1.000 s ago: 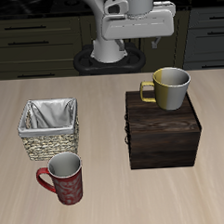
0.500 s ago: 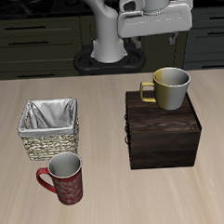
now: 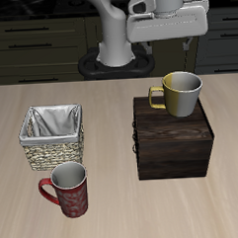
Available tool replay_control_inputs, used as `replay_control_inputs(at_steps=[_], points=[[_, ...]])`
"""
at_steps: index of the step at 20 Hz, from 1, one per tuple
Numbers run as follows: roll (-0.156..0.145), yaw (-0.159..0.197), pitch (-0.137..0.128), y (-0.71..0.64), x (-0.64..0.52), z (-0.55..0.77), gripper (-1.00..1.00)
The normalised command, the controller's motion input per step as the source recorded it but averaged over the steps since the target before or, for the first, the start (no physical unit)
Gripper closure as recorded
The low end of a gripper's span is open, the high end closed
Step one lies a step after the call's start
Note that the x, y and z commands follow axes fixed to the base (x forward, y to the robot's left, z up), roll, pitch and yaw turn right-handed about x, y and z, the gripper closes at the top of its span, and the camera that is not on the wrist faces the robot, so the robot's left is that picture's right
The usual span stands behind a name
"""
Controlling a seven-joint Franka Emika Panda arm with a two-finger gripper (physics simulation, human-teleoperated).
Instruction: Place the white and yellow mug in the basket
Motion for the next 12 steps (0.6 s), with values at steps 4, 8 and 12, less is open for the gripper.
replay_control_inputs(at_steps=[4,8,12], points=[[-0.018,-0.018,0.023,-0.04,0.18,-0.09,-1.0],[-0.032,-0.022,0.013,-0.11,0.22,-0.13,-1.0],[-0.019,0.001,0.01,-0.04,0.09,-0.1,-1.0]])
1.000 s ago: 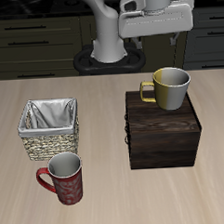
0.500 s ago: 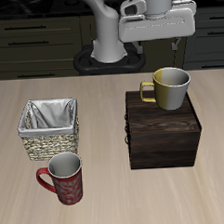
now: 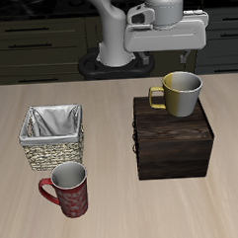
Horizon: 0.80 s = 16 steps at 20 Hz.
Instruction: Place the white and yellow mug in the basket
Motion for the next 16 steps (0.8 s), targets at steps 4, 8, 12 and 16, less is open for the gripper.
replay_control_inputs(at_steps=[4,8,12,16], points=[[-0.013,0.004,0.029,-0.05,0.12,-0.21,-1.0],[-0.018,-0.002,0.042,-0.05,0.1,-0.23,-1.0],[0.0,-0.005,0.051,-0.01,0.07,-0.29,-1.0],[0.031,0.012,0.078,0.05,-0.11,-0.41,-1.0]])
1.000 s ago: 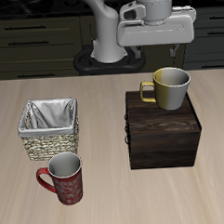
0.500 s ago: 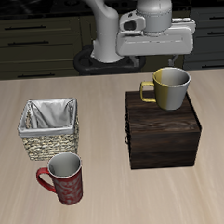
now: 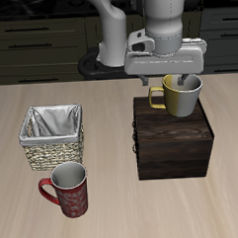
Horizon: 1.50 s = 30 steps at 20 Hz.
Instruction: Place the white and yellow mug in the basket
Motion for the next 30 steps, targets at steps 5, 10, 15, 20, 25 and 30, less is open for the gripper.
replay_control_inputs(at_steps=[5,10,15,20,25,30], points=[[0.027,-0.002,0.05,0.03,-0.12,-0.38,-1.0],[0.049,0.007,0.024,0.05,-0.07,-0.18,1.0],[0.046,0.0,-0.017,0.05,-0.09,-0.01,1.0],[0.045,-0.01,-0.01,-0.07,0.05,0.04,1.0],[0.012,0.009,-0.023,-0.15,-0.01,0.07,1.0],[0.044,0.028,-0.058,-0.12,-0.19,0.14,1.0]])
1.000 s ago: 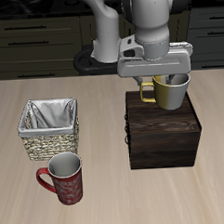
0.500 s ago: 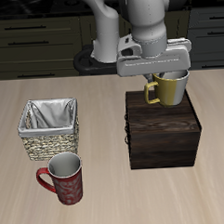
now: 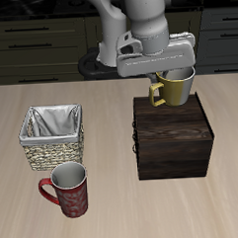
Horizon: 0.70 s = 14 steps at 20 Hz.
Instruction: Place the white and yellow mug in the basket
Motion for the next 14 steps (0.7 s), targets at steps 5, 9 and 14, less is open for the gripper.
replay_control_inputs(at_steps=[5,9,14], points=[[0.027,0.033,-0.067,-0.3,-0.23,0.15,1.0],[-0.029,0.067,-0.082,-0.4,-0.22,0.15,1.0],[-0.021,0.07,-0.051,-0.48,-0.19,0.14,1.0]])
